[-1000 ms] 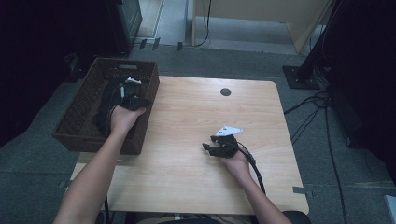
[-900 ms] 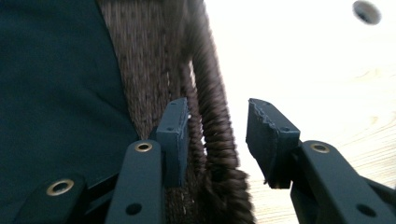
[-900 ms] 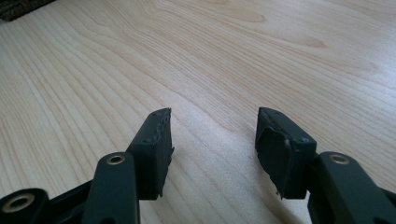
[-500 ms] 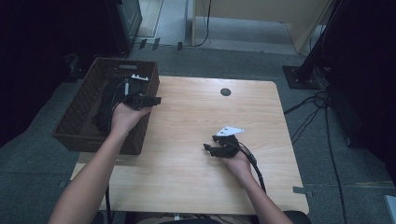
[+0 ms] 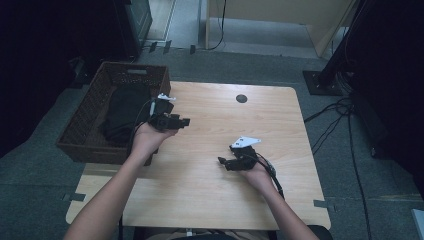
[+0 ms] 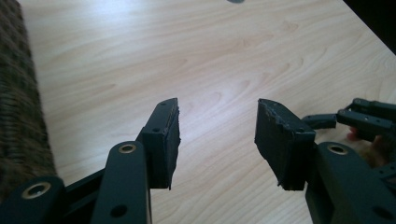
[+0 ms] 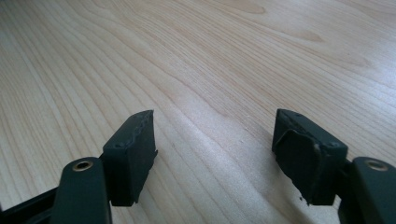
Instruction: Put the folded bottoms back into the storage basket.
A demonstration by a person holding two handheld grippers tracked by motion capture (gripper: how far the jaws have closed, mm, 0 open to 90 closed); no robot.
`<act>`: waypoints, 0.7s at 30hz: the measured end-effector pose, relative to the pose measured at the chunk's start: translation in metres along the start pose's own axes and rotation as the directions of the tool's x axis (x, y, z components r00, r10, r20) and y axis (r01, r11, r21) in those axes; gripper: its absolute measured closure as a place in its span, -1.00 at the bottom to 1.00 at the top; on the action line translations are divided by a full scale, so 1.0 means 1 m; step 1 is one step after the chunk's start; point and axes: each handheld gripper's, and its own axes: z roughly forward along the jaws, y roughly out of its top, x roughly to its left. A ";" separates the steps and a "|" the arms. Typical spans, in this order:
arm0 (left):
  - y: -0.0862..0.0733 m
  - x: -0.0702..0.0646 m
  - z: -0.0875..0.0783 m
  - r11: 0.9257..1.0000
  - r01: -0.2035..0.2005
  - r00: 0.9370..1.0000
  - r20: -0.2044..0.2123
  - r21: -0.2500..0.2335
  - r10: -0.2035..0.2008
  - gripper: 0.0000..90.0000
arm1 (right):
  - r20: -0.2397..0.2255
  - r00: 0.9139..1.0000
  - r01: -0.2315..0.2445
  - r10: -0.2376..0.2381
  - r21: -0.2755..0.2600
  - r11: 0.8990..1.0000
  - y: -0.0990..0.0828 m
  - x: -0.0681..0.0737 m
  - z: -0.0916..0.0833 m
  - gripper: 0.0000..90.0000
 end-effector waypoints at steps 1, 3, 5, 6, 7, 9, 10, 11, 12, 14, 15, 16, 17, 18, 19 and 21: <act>-0.002 -0.002 0.002 1.000 -0.008 1.000 0.006 0.002 0.008 0.10 | 0.001 1.000 0.006 -0.006 0.001 1.000 0.000 0.000 0.000 -0.34; -0.006 -0.005 0.006 1.000 -0.018 1.000 0.008 0.009 0.017 0.09 | 0.007 1.000 0.008 -0.008 0.004 1.000 0.000 0.001 0.000 -0.34; -0.011 -0.010 0.011 1.000 -0.027 0.999 0.024 0.016 0.026 0.07 | 0.013 1.000 0.019 -0.019 0.007 1.000 0.000 0.002 0.000 -0.34; -0.013 -0.012 0.014 0.999 -0.032 0.999 0.025 0.017 0.031 0.07 | 0.020 1.000 0.024 -0.024 0.009 1.000 0.000 0.003 0.001 -0.34; -0.015 -0.014 0.016 0.999 -0.037 0.999 0.032 0.020 0.036 0.07 | 0.028 0.999 0.029 -0.030 0.013 0.999 0.000 0.004 0.001 -0.34; -0.019 -0.018 0.021 0.999 -0.044 0.998 0.040 0.026 0.043 0.06 | 0.049 0.998 0.041 -0.042 0.020 0.999 0.000 0.006 0.001 -0.36; -0.021 -0.020 0.024 0.998 -0.049 0.998 0.044 0.028 0.047 0.06 | 0.050 0.998 0.042 -0.043 0.018 0.999 0.000 0.006 0.001 -0.36; -0.024 -0.022 0.027 0.998 -0.056 0.997 0.048 0.028 0.055 0.05 | 0.052 0.998 0.042 -0.043 0.018 0.999 0.000 0.006 0.001 -0.37; -0.027 -0.025 0.030 0.997 -0.068 0.996 0.051 0.035 0.067 0.05 | 0.055 0.998 0.041 -0.042 0.017 0.999 0.000 0.006 0.001 -0.37; -0.033 -0.028 0.037 0.995 -0.086 0.995 0.052 0.044 0.084 0.04 | 0.056 0.998 0.041 -0.041 0.017 0.999 0.000 0.006 0.001 -0.37; -0.036 -0.029 0.039 0.994 -0.091 0.995 0.053 0.053 0.088 0.04 | 0.057 0.998 0.040 -0.041 0.017 0.999 0.000 0.006 0.001 -0.37; -0.039 -0.030 0.043 0.994 -0.094 0.994 0.060 0.056 0.090 0.03 | 0.057 0.998 0.037 -0.038 0.018 0.999 0.000 0.006 0.001 -0.37; -0.042 -0.031 0.045 0.994 -0.095 0.994 0.064 0.052 0.092 0.03 | 0.057 0.998 0.037 -0.038 0.018 0.999 0.000 0.006 0.001 -0.37; -0.044 -0.031 0.047 0.993 -0.102 0.993 0.066 0.053 0.098 0.03 | 0.057 0.998 0.037 -0.038 0.018 0.999 0.000 0.006 0.001 -0.37; -0.047 -0.032 0.049 0.993 -0.103 0.993 0.068 0.052 0.100 0.03 | 0.057 0.998 0.037 -0.038 0.018 0.999 0.000 0.006 0.001 -0.37; -0.052 -0.034 0.054 0.991 -0.116 0.991 0.067 0.069 0.112 0.02 | 0.058 0.998 0.036 -0.037 0.019 0.999 0.000 0.006 0.001 -0.37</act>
